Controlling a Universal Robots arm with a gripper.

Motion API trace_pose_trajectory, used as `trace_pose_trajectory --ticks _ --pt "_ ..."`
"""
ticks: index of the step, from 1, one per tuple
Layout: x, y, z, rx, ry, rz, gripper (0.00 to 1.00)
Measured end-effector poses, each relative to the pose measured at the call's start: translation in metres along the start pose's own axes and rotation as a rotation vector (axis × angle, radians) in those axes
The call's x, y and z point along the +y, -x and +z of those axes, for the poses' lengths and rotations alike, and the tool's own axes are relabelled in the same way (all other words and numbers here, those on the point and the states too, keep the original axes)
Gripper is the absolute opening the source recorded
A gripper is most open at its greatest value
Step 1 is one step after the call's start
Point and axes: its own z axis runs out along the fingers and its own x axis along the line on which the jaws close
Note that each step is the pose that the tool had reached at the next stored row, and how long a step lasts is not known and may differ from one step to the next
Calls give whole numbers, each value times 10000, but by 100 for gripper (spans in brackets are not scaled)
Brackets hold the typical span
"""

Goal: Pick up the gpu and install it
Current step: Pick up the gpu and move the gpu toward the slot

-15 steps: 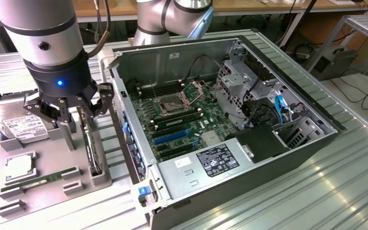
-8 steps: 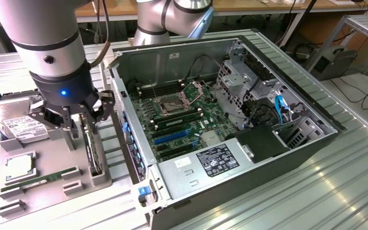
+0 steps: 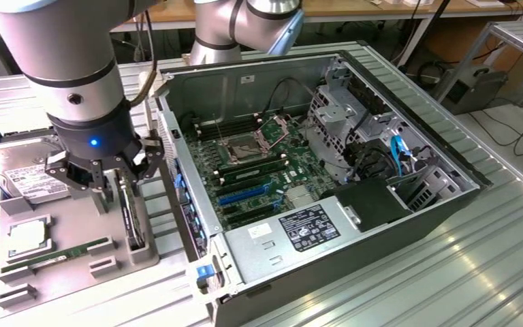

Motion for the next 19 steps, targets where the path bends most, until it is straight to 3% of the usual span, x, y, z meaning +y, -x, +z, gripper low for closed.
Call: trace_pose_trajectory --ticks 10,19 --pt "-9 -47 192 -1 13 0 42" --pt "-9 -51 277 0 201 6 42"
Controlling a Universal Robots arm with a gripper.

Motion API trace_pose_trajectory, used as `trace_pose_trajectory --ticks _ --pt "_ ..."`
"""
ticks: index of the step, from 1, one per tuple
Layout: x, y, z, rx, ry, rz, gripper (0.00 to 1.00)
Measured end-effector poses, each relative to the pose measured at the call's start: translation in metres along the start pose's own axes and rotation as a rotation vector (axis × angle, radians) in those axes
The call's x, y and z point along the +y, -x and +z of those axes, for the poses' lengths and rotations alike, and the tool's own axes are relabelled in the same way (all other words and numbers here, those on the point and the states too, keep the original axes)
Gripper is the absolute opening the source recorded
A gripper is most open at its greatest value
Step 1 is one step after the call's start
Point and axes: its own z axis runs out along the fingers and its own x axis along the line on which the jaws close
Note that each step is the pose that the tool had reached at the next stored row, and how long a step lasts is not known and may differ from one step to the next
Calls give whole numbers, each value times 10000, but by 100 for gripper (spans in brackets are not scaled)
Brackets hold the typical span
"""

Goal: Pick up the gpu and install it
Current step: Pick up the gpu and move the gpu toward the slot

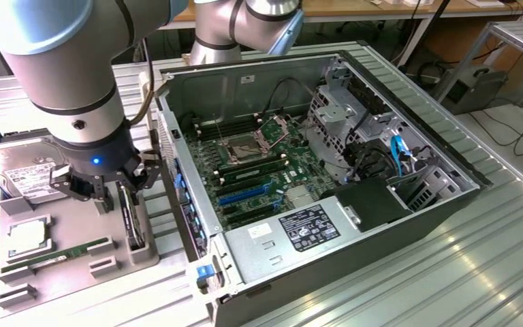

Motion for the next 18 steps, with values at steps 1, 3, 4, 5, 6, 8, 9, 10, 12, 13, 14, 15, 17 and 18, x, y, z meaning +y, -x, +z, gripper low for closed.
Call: trace_pose_trajectory --ticks 1,3,4,5,6,8,9,10,12,13,14,15,17,18 --pt "-1 0 17 -4 1 0 42" --pt "-2 -1 37 -12 2 -2 42" --pt "-3 -1 41 -12 1 -2 42" --pt "-3 -1 41 -11 -1 -1 42" --pt "-3 -1 41 -10 -2 -1 42" --pt "-2 -1 43 -12 1 -1 40" --pt "-2 -1 43 -13 1 0 40" --pt "-2 -1 43 -12 1 -1 34" --pt "-2 -1 43 -11 1 -18 27" --pt "-2 -2 43 -8 3 -87 27" --pt "-2 -2 43 -1 7 -227 27" --pt "-2 -2 43 8 11 -394 27" --pt "-2 -1 44 31 26 -889 26" --pt "-2 -2 44 34 27 -939 26"
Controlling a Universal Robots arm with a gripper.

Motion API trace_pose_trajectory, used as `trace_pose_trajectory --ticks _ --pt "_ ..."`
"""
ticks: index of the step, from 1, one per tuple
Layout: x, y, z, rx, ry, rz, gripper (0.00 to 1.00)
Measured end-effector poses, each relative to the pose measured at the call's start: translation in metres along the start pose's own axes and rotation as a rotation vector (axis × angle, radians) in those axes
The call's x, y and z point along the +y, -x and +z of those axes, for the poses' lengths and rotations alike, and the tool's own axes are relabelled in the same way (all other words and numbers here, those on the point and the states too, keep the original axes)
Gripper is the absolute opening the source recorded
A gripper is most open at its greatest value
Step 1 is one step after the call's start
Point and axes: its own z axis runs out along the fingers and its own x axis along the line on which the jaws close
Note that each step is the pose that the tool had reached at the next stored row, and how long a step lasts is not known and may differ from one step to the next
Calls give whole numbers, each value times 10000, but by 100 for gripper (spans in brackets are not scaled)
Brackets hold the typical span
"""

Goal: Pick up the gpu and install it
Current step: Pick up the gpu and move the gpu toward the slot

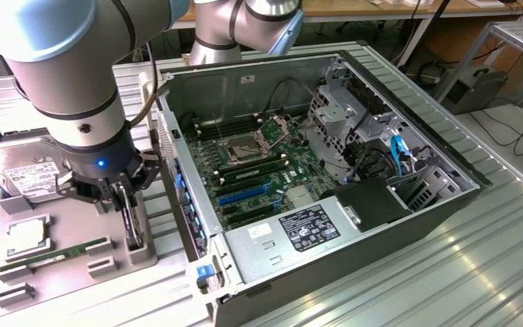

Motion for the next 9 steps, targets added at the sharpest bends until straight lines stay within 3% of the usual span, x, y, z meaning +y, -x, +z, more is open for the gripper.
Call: trace_pose_trajectory --ticks 5,9 --pt "0 0 -6 3 -1 -17 26" --pt "5 4 -108 8 8 -123 26"
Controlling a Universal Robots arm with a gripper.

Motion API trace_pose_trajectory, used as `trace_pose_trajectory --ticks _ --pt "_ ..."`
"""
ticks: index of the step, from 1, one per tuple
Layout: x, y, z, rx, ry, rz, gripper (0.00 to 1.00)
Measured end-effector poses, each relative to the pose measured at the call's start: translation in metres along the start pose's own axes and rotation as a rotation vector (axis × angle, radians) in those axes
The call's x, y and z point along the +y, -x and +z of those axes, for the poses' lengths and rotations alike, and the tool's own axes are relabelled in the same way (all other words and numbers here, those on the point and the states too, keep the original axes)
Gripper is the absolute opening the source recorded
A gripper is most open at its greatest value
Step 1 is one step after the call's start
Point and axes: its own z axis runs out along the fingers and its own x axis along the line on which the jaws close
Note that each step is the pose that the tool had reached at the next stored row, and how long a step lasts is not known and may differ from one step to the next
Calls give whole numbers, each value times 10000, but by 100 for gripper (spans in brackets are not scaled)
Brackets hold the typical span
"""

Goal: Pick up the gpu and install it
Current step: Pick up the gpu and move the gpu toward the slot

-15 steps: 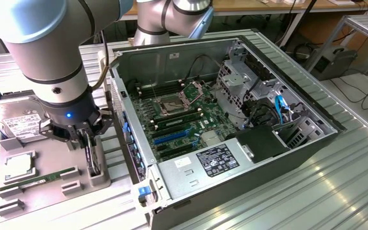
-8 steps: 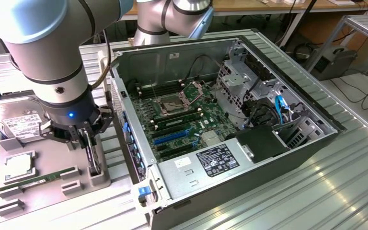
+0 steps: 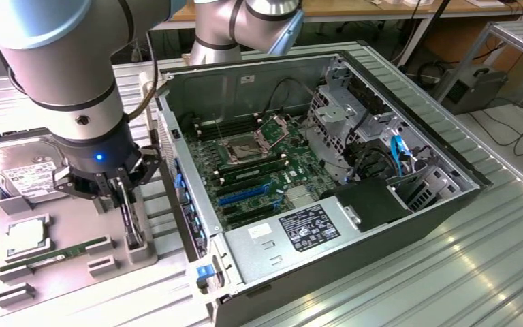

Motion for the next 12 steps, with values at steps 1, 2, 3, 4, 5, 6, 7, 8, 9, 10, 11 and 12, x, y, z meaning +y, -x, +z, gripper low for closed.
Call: trace_pose_trajectory --ticks 1,2,3,4,5,6,7,8,9,10,11,12 --pt "2 1 -33 0 2 -24 26" --pt "4 3 -73 1 3 -49 26" --pt "6 5 -131 2 3 -75 26" --pt "9 7 -179 4 4 -92 26" --pt "12 12 -259 6 4 -117 26" --pt "14 17 -333 5 6 -132 26" --pt "16 23 -399 7 6 -143 26" --pt "17 28 -448 7 7 -151 26" --pt "17 36 -517 7 7 -162 26" --pt "17 42 -561 7 8 -166 26" --pt "17 48 -610 8 7 -170 26" --pt "16 56 -661 8 9 -175 26"
